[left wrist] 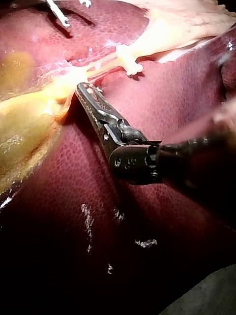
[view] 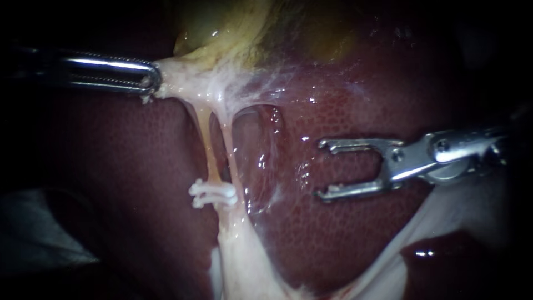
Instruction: Going back second clip left tube
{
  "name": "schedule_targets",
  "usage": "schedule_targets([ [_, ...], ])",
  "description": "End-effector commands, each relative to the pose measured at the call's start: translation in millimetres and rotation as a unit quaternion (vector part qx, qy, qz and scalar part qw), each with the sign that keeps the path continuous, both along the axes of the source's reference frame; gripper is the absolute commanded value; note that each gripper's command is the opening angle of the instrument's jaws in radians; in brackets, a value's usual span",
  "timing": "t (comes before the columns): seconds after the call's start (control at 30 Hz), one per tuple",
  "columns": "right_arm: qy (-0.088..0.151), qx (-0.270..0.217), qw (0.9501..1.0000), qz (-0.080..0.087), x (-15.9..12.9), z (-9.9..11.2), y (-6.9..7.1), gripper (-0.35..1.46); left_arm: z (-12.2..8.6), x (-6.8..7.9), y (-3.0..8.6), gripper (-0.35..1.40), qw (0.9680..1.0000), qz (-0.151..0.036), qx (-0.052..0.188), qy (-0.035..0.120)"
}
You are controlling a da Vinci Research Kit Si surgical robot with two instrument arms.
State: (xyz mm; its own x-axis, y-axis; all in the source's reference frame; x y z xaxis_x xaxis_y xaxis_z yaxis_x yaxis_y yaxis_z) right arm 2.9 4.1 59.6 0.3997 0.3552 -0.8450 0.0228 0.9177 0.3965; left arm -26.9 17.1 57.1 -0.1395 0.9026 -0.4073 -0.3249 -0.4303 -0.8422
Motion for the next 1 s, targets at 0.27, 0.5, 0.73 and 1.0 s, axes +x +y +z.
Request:
schedule_targets([
  [0.27, 0.002, -0.002, 1.0000, -0.003, -0.8, -0.9, 0.0, 0.50, 3.8, -2.2, -1.1, -0.35, 1.0000, -0.003, 0.000, 0.003],
  [0.5, -0.011, -0.002, 0.9998, -0.014, -1.0, -1.0, -0.1, 0.50, 6.9, -4.1, -1.3, -0.35, 1.0000, 0.004, 0.006, 0.005],
  [0.73, -0.011, -0.003, 0.9998, -0.013, -1.1, -1.1, -0.2, 0.50, 7.1, -4.7, -1.4, -0.35, 0.9999, 0.006, 0.006, 0.005],
  [1.0, -0.008, -0.001, 0.9998, -0.017, -0.9, -1.3, -0.3, 0.50, 7.1, -4.5, -1.4, -0.35, 0.9999, 0.007, 0.007, 0.005],
])
